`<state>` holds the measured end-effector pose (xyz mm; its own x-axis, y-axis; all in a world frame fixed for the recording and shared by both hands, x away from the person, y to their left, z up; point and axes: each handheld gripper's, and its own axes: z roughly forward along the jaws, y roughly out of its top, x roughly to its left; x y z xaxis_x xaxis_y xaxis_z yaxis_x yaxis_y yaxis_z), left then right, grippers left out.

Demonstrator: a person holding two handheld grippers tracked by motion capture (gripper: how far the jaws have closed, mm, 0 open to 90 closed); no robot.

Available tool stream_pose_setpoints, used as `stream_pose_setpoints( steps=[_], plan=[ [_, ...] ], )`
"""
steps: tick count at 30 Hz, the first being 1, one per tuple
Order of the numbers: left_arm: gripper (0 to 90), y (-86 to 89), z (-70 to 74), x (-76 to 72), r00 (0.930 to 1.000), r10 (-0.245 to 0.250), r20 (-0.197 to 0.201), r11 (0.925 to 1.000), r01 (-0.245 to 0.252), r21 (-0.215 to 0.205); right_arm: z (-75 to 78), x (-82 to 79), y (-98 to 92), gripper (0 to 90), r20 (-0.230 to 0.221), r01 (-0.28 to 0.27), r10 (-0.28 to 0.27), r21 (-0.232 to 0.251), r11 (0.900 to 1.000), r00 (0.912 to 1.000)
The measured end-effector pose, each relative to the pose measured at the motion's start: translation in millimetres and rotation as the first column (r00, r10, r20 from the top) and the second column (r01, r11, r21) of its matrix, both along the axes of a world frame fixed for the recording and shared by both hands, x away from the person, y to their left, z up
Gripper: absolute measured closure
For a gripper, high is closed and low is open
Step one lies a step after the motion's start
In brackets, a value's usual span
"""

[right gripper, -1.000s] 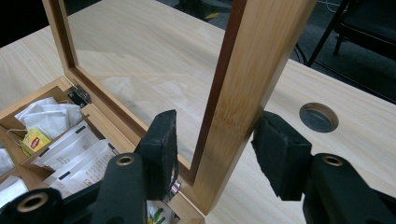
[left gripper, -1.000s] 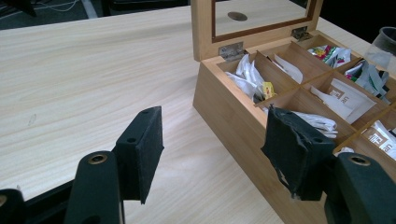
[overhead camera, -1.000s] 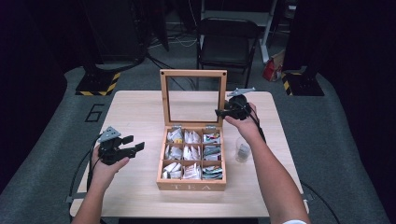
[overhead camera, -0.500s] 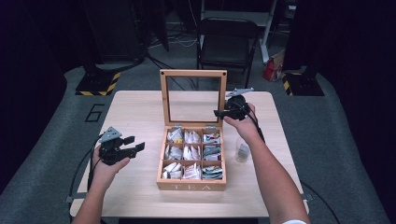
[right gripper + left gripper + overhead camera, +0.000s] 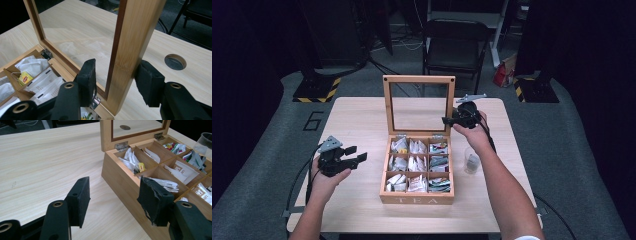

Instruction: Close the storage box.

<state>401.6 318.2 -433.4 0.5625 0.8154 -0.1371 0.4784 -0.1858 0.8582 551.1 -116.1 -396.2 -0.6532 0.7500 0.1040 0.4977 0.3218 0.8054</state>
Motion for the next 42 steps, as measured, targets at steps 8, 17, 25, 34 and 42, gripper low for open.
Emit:
stream_pose_setpoints(
  steps=[8,17,25,34,42],
  plan=[
    [42.2,0.5,-0.1,0.3,1.0,0.0,-0.004,1.0,0.0,-0.006,1.4,-1.7,-2.6,62.2,-0.004,0.018,-0.018,0.003,1.0,0.9998],
    [42.3,-1.7,0.5,0.2,0.9999,-0.006,-0.009,1.0,0.006,-0.006,2.8,-4.2,-3.3,66.0,0.009,0.026,-0.026,-0.007,1.0,0.9996],
    [42.4,-5.4,-1.0,3.1,0.9999,-0.01,-0.013,0.9999,0.01,-0.006,2.7,-11.2,-4.7,66.1,0.039,0.003,-0.002,-0.018,1.0,0.9992],
    [44.7,-12.4,16.6,20.4,0.9981,-0.057,-0.024,0.9983,0.056,-0.016,1.8,-18.0,-5.1,66.0,0.066,-0.008,0.009,-0.023,1.0,0.9978],
    [45.5,-21.5,38.9,49.1,0.9962,-0.086,-0.017,0.9963,0.086,-0.003,2.4,-19.1,-4.6,66.0,0.065,-0.007,0.008,-0.028,1.0,0.9978]
  ],
)
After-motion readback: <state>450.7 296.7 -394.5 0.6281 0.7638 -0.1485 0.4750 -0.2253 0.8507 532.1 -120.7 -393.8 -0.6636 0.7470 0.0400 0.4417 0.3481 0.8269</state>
